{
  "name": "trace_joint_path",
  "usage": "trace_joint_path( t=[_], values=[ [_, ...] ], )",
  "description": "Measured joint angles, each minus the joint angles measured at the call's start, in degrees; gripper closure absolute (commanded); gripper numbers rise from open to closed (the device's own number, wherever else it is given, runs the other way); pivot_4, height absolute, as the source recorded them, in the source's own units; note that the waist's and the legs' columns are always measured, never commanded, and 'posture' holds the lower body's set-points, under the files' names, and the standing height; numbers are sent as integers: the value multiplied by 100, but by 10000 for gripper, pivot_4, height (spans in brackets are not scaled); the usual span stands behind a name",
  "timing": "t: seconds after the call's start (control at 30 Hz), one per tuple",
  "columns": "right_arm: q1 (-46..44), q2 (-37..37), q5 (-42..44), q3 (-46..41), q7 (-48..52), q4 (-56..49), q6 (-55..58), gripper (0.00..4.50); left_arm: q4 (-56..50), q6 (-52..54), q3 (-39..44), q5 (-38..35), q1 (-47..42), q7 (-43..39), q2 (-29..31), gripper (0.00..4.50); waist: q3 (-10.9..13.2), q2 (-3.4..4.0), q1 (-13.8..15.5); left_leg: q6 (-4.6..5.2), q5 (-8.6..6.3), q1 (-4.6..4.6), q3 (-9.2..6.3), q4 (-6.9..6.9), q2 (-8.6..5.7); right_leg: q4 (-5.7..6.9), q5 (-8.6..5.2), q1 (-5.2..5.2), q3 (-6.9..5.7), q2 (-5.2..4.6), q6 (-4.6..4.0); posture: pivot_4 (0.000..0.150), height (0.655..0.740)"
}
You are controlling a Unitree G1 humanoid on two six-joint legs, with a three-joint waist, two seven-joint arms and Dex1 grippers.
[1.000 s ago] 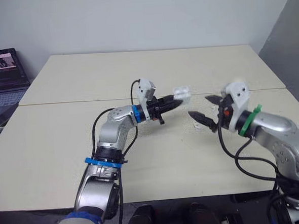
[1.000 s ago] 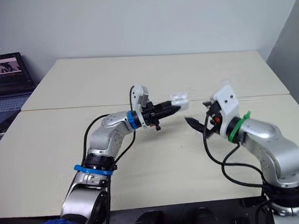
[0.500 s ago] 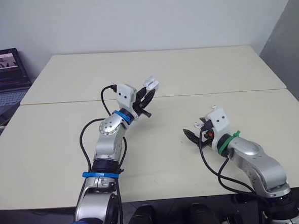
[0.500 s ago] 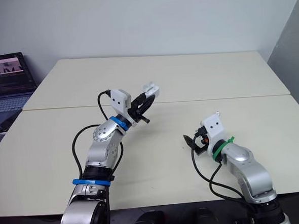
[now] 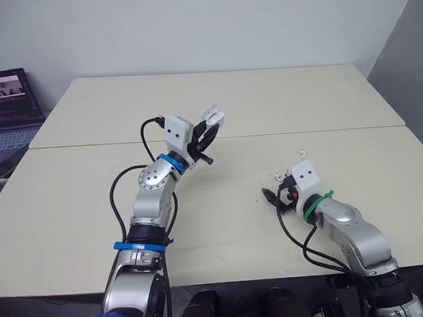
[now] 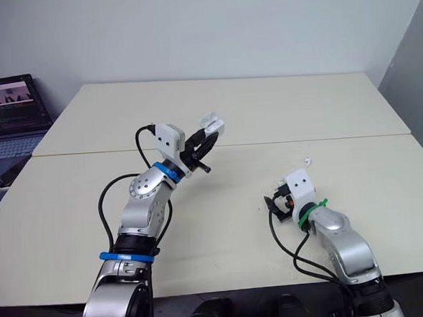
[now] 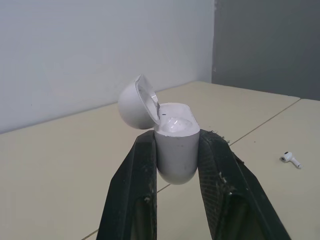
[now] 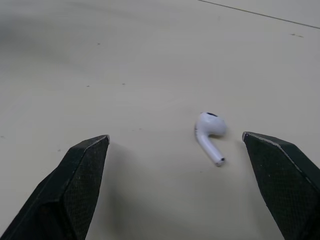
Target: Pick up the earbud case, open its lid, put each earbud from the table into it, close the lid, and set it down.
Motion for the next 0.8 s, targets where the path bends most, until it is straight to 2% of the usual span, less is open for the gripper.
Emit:
trace_joint_path(
  t=[0.37,0.4,0.47,0.77,0.8],
  values=[
    [-648,-210,98,-62,704,1195,-396,224,8,-31,-11,0,-8,-74,-27,37466,0,0,-3,0,0,2,2,0,1,0,0,1,0,3,-1,1500,7400],
    [-713,-240,86,-59,744,1305,-453,1875,8,-32,-15,0,-9,-76,-32,37466,0,0,-3,0,0,3,2,0,1,0,0,2,0,3,-1,1500,7400],
    [-814,-247,54,-57,789,1485,-546,6023,8,-32,-15,0,-9,-76,-33,37466,0,0,-3,0,0,5,3,0,1,0,0,3,1,3,-1,1500,7400],
    [-832,-297,46,-30,961,1539,-611,38642,-15,-31,-17,-1,19,-63,-37,37466,0,0,0,0,0,6,3,0,1,0,0,5,2,2,-1,1500,7400],
    [-771,-363,47,-30,976,1429,-560,40987,-55,-31,-18,-1,47,-59,-39,37466,0,0,8,0,0,6,2,0,0,0,0,6,1,1,-1,1500,7400]
  ],
)
